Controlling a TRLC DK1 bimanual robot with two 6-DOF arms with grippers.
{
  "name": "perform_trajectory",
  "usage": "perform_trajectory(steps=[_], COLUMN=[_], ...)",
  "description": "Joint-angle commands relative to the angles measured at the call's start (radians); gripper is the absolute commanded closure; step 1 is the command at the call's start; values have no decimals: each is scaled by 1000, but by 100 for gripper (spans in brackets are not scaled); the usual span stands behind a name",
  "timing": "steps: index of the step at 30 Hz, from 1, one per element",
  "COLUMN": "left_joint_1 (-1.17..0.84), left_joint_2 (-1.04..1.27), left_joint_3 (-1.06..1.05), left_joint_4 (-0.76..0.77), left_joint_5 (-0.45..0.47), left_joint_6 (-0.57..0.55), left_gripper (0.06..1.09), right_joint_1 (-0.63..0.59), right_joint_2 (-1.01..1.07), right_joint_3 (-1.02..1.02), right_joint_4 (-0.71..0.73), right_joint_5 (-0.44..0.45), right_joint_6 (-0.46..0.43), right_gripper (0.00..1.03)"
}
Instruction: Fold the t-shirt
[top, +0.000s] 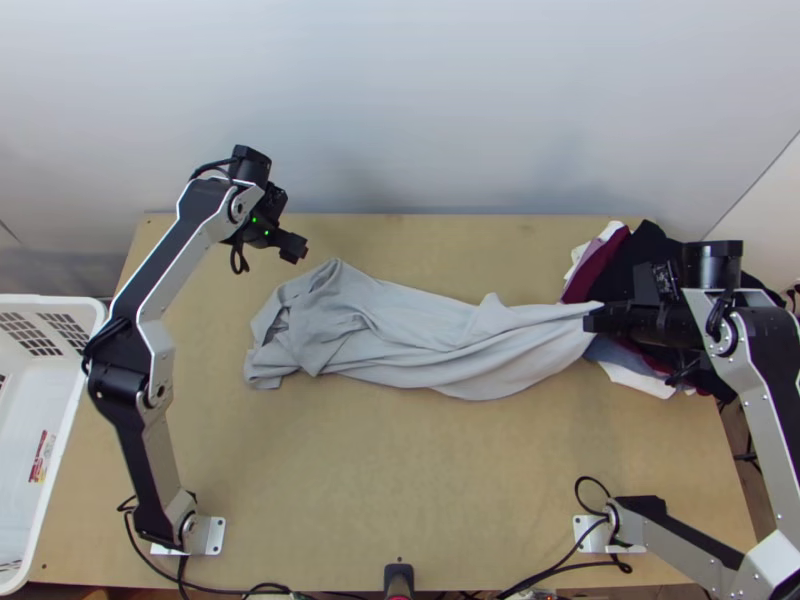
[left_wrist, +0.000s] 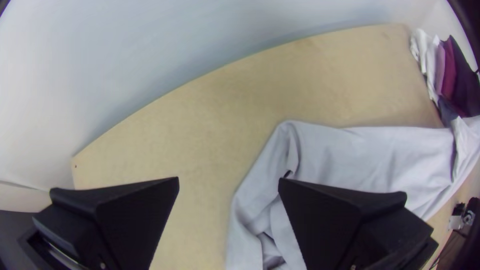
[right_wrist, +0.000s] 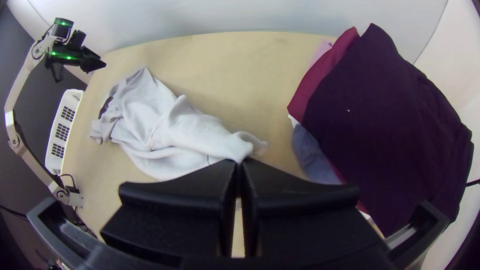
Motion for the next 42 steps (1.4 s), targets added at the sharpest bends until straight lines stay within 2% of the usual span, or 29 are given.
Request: perform_trajectory(steps=[1, 3, 7, 12, 17, 28, 30, 42], left_joint_1=[-43, -77, -154, -195, -235, -275, -278, -256], left_joint_2=[-136, -211, -374, -467, -499, -447, -447, -407], left_joint_3=[-106, -205, -521, -706, -751, -755, -754, -812], left_joint_4=[-68, -117, -77, -83, -75, 75, 104, 230], left_joint_5=[-7, 13, 17, 19, 20, 45, 51, 56], left_joint_6=[43, 58, 115, 152, 154, 114, 104, 124], left_gripper=[11, 11, 17, 17, 19, 20, 23, 24], right_joint_1=[-3, -1, -3, -1, 5, 8, 8, 6], right_joint_2=[4, 5, 10, 11, 8, -18, -25, -56], right_joint_3=[-27, -27, -27, -30, -28, -28, -28, -31], right_joint_4=[7, 7, 8, 8, 8, -16, -24, -55], right_joint_5=[-1, -1, -1, -1, -1, 0, 5, 19], right_joint_6=[-10, -12, -12, -13, -9, 8, 10, 25], right_gripper=[100, 100, 100, 100, 100, 100, 100, 100])
